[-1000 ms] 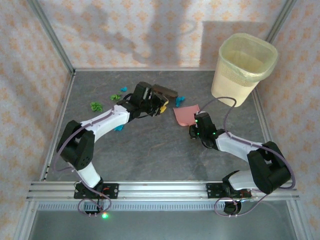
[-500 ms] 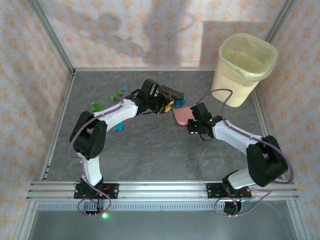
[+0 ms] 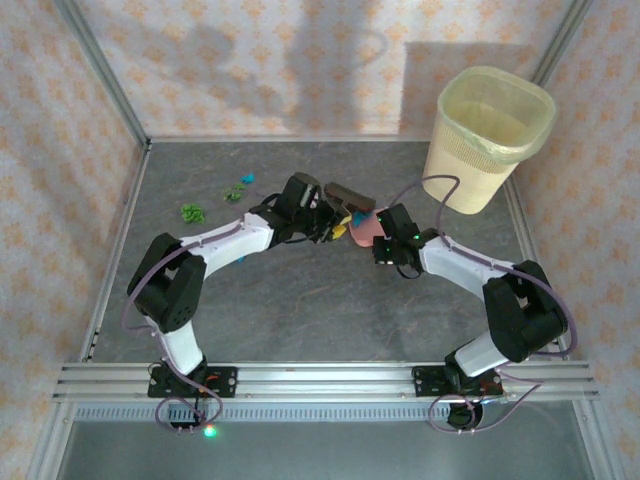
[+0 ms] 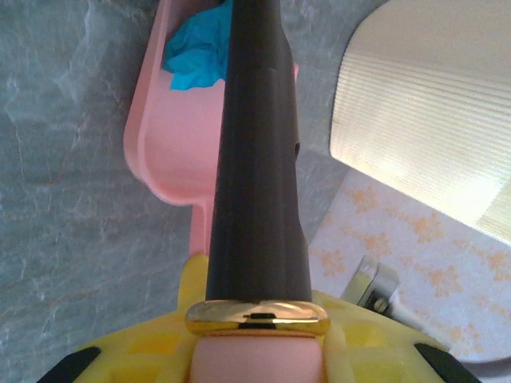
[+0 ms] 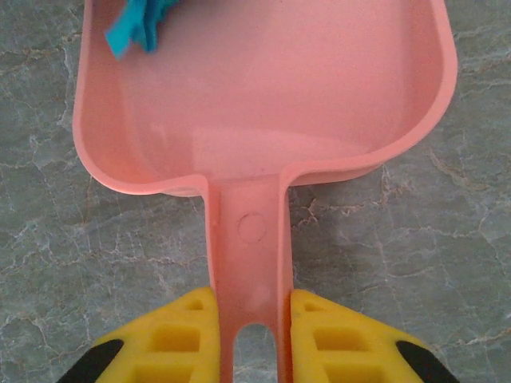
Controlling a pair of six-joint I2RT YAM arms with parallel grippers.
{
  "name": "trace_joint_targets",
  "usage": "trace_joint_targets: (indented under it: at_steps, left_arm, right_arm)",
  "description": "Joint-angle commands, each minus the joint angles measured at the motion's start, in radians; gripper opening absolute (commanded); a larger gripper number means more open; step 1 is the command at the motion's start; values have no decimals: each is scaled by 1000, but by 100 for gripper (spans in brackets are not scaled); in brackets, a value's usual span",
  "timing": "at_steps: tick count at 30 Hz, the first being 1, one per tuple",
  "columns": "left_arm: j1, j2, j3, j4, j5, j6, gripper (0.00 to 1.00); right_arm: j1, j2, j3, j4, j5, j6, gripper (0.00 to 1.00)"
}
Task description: Sweep away the paper scraps from the table
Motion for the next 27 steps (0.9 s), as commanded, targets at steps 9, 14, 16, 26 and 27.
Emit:
trace_joint_targets:
  at_steps: [9, 14, 16, 26, 27]
  left_arm:
    - [-55, -192, -111, 8, -58, 1, 0]
    - [-46, -276, -118, -55, -90, 41, 0]
    - [-30, -311, -116, -86, -102, 57, 0]
    - [24, -540, -73, -269, -225, 233, 0]
    - [24, -569, -71, -305, -258, 270, 0]
  right_arm:
    - [-7, -63, -139, 150, 56, -13, 6]
    - [-6, -141, -242, 306, 26, -47, 3]
    - [-2, -170, -263, 331, 22, -63, 2]
    - [91, -284, -307, 366, 55, -118, 2]
    - [102, -292, -309, 364, 59, -116, 1]
